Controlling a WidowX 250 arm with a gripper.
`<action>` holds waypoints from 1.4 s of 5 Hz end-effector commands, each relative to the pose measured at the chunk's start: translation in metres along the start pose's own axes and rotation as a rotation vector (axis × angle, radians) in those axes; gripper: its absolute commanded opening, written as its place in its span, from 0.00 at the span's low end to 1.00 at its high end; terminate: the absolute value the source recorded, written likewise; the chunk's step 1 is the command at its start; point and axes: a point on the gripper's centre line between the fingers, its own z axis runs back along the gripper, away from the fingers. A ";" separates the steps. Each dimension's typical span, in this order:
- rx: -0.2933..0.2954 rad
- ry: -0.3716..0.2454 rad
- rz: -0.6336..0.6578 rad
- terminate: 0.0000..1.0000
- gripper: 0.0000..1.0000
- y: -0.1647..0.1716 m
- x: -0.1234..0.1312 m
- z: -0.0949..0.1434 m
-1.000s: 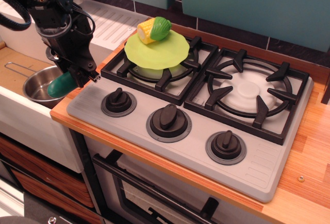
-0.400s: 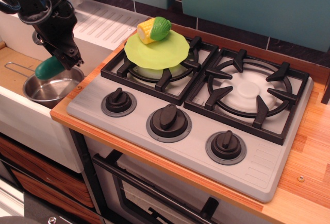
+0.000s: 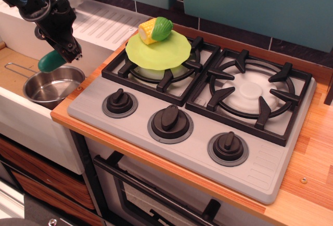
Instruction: Put corncob on plate and cucumber in pot or pan in sink
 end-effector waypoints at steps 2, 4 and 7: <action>0.051 0.022 -0.020 0.00 0.00 0.035 0.008 0.008; 0.069 0.035 -0.001 0.00 1.00 0.020 0.010 0.014; 0.104 0.316 0.050 0.00 1.00 -0.008 0.043 0.107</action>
